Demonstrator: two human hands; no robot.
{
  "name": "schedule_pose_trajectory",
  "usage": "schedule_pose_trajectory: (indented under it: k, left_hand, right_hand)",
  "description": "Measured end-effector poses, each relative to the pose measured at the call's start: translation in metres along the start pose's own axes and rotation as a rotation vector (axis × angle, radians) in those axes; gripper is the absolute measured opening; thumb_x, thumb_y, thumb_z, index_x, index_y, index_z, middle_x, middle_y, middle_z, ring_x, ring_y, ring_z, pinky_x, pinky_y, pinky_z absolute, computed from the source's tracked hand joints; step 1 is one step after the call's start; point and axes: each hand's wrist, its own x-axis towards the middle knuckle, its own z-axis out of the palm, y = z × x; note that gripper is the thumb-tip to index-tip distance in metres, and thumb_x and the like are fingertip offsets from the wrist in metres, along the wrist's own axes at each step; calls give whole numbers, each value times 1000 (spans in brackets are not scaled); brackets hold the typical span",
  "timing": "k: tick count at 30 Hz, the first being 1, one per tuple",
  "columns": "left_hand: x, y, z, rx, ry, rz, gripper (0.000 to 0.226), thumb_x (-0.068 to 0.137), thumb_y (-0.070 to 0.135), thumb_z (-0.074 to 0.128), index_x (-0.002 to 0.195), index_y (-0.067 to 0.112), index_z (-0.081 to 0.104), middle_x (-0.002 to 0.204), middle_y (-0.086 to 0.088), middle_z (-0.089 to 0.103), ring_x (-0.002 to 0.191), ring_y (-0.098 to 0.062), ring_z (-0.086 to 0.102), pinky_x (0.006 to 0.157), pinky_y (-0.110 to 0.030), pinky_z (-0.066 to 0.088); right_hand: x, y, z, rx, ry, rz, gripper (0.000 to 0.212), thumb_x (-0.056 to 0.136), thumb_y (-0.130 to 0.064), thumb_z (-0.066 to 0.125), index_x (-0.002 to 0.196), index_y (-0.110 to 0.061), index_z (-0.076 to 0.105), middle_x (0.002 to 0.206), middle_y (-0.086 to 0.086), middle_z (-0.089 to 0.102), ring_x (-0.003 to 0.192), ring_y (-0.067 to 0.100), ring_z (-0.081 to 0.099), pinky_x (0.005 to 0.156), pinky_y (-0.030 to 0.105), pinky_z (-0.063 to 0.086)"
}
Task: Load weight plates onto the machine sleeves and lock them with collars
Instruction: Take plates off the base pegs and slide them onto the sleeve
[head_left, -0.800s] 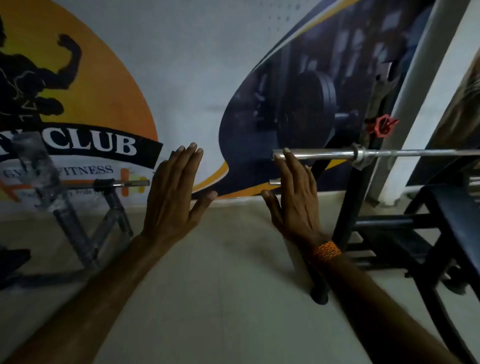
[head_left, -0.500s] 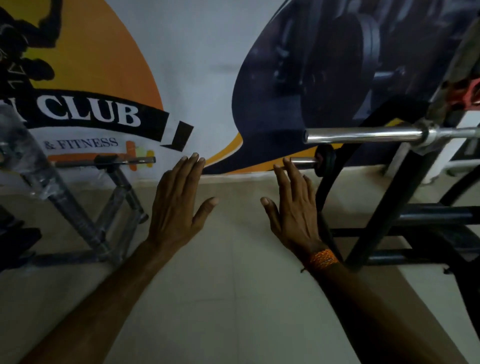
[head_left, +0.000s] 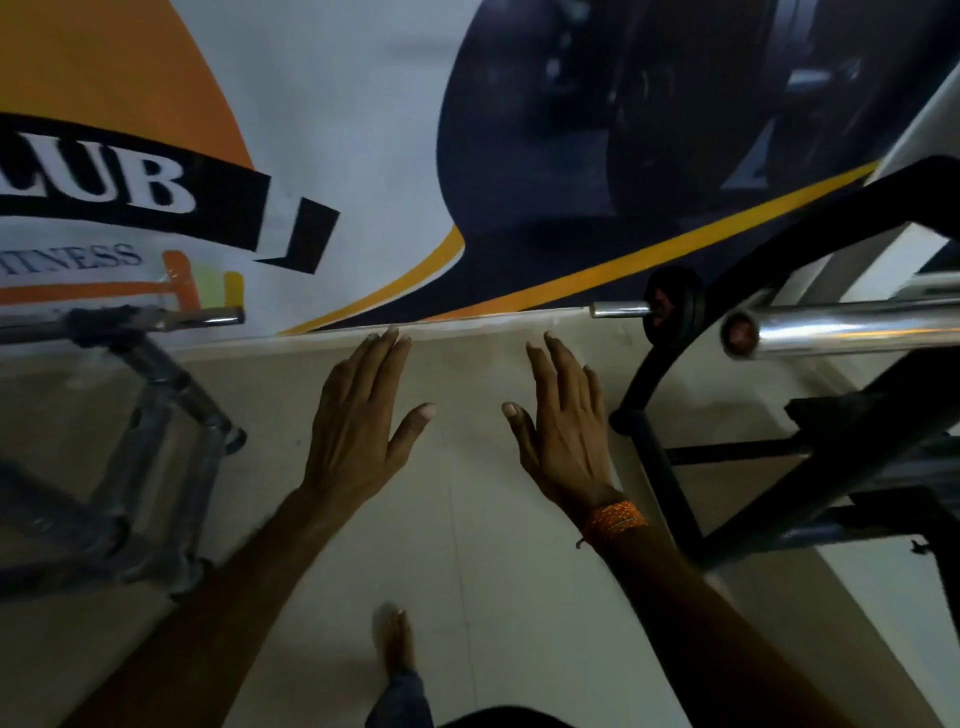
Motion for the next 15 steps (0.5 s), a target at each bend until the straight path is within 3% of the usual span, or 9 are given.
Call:
schedule_pose_trajectory:
  k: [6, 15]
  left_hand:
    - [97, -65, 78, -109, -163, 66, 80, 98, 67, 37, 154, 10, 39, 154, -14, 47, 141, -31, 46, 109, -51, 47]
    - [255, -99, 197, -152, -319, 253, 76, 97, 61, 44, 152, 9, 41, 151, -15, 50, 137, -31, 50, 108, -46, 46]
  right_hand:
    - [70, 29, 70, -65, -42, 238, 71, 104, -58, 34, 161, -18, 22, 168, 14, 26, 153, 34, 32, 120, 63, 29]
    - [172, 102, 154, -120, -71, 556, 72, 103, -58, 35, 161, -18, 19, 170, 12, 21, 155, 32, 24, 125, 59, 23]
